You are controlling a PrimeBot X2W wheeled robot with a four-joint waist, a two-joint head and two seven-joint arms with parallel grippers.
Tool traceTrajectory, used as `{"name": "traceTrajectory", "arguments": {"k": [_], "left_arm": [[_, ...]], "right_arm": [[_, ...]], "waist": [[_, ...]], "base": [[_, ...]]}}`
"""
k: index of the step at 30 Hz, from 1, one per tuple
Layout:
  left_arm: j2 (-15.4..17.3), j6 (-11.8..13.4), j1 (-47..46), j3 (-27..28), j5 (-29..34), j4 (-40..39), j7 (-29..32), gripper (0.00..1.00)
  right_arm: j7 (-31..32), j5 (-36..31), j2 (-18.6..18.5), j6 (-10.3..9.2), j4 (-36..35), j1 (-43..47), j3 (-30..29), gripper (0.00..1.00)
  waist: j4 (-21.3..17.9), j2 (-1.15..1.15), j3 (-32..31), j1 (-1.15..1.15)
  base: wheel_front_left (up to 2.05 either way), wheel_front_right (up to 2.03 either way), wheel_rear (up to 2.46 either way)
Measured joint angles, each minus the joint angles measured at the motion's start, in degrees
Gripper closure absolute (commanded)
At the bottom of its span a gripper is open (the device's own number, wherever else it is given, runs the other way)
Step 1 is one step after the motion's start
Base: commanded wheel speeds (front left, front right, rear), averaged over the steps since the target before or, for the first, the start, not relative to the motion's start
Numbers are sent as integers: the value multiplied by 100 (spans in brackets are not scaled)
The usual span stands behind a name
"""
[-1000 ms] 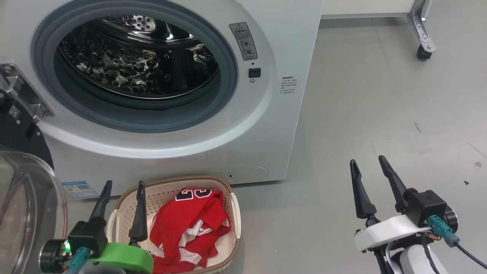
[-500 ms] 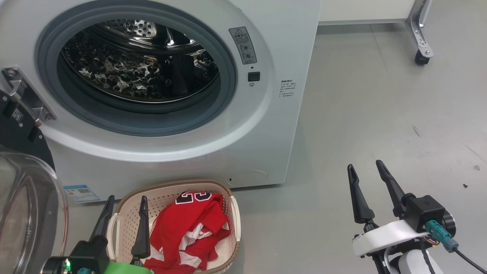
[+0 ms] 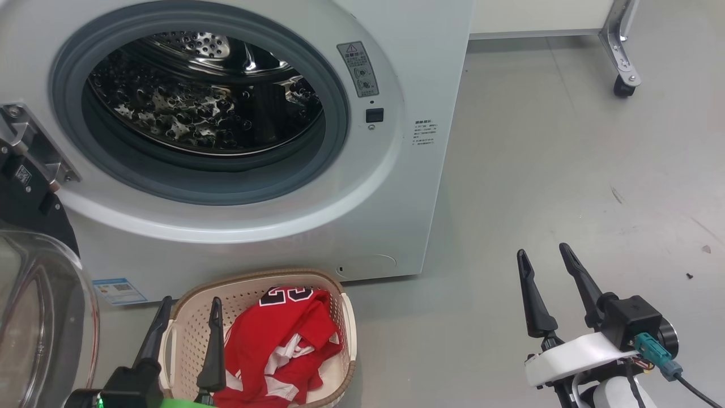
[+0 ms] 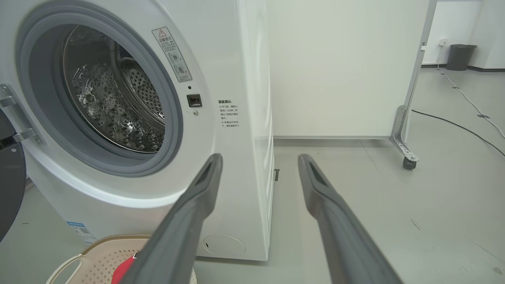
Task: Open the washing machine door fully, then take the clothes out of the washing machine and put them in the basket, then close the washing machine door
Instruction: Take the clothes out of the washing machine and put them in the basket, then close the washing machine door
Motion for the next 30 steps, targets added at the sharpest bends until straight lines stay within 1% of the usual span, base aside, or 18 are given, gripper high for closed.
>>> {"name": "traceTrajectory", "arguments": {"k": [19, 30], "left_arm": [[5, 99, 93, -1, 142, -360, 152, 0], [26, 100, 96, -8, 160, -512, 196, 0]], "right_arm": [[0, 0, 5, 0, -29, 2, 19, 0], [0, 0, 11, 0, -55, 1, 22, 0]], "waist": [[-24, 0, -3, 0], [-23, 0, 25, 0]], "base": [[-2, 2, 0], [-40, 40, 0]]}}
